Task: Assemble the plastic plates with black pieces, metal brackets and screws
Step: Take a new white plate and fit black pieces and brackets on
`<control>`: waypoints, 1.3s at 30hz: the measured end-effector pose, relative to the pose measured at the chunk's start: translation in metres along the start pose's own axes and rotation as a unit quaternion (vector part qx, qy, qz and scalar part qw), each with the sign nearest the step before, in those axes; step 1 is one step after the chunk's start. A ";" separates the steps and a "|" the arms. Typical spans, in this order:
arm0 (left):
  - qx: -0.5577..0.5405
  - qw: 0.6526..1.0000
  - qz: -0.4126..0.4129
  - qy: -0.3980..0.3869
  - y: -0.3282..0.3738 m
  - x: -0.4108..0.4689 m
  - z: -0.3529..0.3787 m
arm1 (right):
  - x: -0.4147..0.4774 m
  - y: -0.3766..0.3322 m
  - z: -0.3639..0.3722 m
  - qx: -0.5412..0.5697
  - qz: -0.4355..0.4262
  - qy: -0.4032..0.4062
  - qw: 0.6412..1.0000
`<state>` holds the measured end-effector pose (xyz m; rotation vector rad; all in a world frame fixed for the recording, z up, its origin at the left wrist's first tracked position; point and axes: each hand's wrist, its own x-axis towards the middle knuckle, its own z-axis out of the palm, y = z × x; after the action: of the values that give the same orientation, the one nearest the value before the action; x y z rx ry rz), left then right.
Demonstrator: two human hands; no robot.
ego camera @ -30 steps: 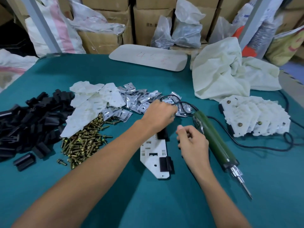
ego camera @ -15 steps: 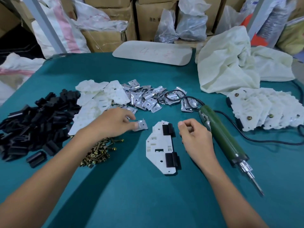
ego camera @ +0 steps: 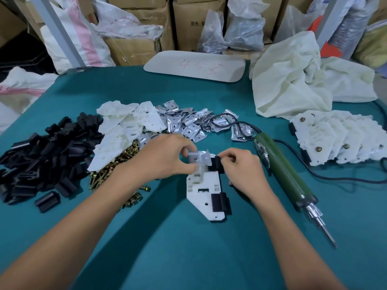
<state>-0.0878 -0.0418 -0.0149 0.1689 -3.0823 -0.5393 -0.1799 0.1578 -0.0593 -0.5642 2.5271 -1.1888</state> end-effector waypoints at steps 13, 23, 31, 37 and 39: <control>-0.031 0.998 0.024 0.047 0.012 0.002 0.014 | 0.002 0.011 0.002 0.363 0.058 -0.082 0.926; -0.535 0.836 -0.119 0.035 0.015 -0.026 0.050 | -0.005 0.003 -0.001 0.464 0.010 -0.088 0.881; -0.518 0.845 -0.103 0.091 0.021 -0.029 0.051 | -0.007 0.004 -0.003 0.466 -0.029 -0.109 0.878; -0.394 0.911 -0.113 0.037 0.015 -0.032 0.055 | -0.004 0.010 0.002 0.418 -0.026 -0.106 0.902; -0.252 0.956 -0.124 0.084 0.007 -0.023 0.052 | -0.003 0.014 0.005 0.317 -0.036 -0.046 0.947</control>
<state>-0.0667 -0.0155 -0.0614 0.5596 -2.6644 -1.2230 -0.1783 0.1636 -0.0729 -0.5232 1.8931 -1.8337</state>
